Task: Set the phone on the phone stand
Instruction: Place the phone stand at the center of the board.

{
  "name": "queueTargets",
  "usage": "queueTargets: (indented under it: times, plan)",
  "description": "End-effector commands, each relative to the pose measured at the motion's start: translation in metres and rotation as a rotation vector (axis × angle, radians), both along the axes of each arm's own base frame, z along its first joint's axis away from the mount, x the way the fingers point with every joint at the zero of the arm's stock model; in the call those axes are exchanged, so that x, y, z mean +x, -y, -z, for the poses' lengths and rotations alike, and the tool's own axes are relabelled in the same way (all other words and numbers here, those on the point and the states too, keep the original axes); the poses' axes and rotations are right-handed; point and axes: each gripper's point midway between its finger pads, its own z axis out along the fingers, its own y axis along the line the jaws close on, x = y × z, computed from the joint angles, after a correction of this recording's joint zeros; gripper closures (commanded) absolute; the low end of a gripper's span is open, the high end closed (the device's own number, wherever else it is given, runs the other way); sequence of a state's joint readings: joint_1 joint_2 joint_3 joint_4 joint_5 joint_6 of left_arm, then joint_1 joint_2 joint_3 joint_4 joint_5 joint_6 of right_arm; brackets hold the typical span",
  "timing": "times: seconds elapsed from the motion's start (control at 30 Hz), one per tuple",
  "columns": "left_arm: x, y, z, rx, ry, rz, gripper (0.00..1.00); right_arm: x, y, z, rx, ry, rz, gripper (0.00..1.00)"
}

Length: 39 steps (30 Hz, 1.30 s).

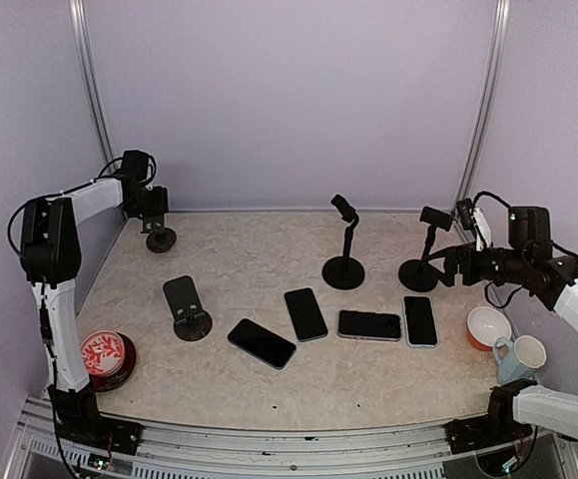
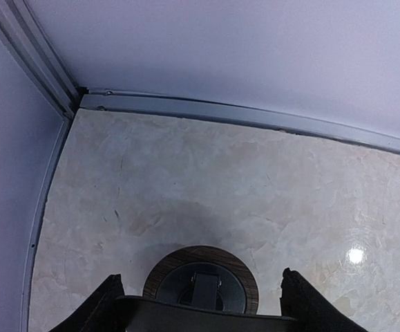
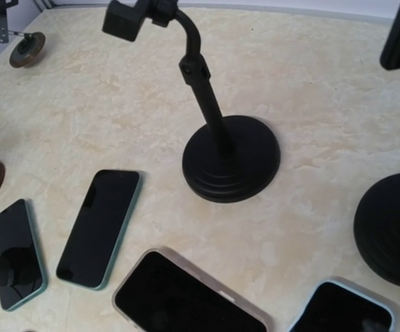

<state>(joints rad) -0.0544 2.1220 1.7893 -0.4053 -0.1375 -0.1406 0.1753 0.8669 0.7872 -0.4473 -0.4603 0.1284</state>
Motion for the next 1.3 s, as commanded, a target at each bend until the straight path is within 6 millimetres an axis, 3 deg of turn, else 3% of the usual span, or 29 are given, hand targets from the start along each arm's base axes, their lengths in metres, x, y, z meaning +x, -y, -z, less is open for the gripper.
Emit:
queueTargets:
  times: [0.0, 0.23, 0.63, 1.27]
  plan:
    - [0.023, -0.008, -0.032, -0.008, 0.088, 0.006, 0.4, 0.0, -0.002, 0.001, -0.005, -0.005, -0.001, 0.0]
    - [0.036, -0.014, -0.029, -0.003, 0.086, -0.012, 0.4, 0.003, -0.002, 0.004, -0.011, -0.011, 0.003, 0.0]
    - [0.031, -0.026, -0.005, 0.031, 0.023, -0.051, 0.4, 0.004, -0.002, 0.002, -0.014, -0.001, 0.005, 0.0]
    - [0.018, -0.035, -0.009, 0.053, 0.003, -0.072, 0.38, 0.001, -0.002, 0.003, -0.009, 0.003, 0.005, 0.0]
